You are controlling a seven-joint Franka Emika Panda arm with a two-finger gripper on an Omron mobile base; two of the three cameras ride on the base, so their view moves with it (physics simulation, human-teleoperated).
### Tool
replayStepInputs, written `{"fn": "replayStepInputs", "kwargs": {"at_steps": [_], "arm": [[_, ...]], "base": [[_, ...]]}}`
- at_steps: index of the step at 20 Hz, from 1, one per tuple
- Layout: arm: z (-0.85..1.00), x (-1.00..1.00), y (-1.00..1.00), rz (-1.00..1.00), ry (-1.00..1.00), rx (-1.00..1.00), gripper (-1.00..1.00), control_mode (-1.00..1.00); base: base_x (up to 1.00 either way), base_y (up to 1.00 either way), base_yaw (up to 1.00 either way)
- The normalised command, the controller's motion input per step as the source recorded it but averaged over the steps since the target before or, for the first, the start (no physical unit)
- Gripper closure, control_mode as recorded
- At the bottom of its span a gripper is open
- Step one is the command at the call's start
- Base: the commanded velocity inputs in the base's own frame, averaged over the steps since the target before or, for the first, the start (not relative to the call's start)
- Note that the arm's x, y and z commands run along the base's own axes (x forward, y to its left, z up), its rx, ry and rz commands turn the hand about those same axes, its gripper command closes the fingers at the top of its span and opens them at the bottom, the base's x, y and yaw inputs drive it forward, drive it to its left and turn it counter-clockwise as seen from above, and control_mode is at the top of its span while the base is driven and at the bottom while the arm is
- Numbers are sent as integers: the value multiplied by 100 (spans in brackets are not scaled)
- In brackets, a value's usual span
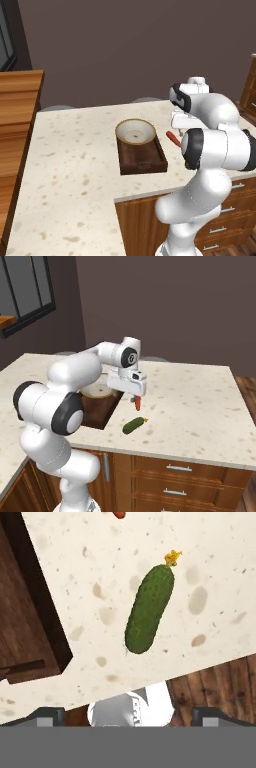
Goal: Place the two vegetables and bowl onto the tray for setting up a vegetable dip station.
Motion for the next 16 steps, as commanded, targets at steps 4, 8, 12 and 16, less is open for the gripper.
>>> {"fn": "replayStepInputs", "kwargs": {"at_steps": [4, 8, 12, 16], "arm": [[-20, -28, -11, -27, 0, 0, -100, -100], [-12, -18, -10, -25, 7, 0, -100, -100], [-21, -16, -16, -24, 6, -2, -100, -100], [-26, -8, -10, -15, 0, -11, -100, -100]], "base": [[0, 0, 0], [0, 0, 0], [0, 0, 0], [0, 0, 0]]}}
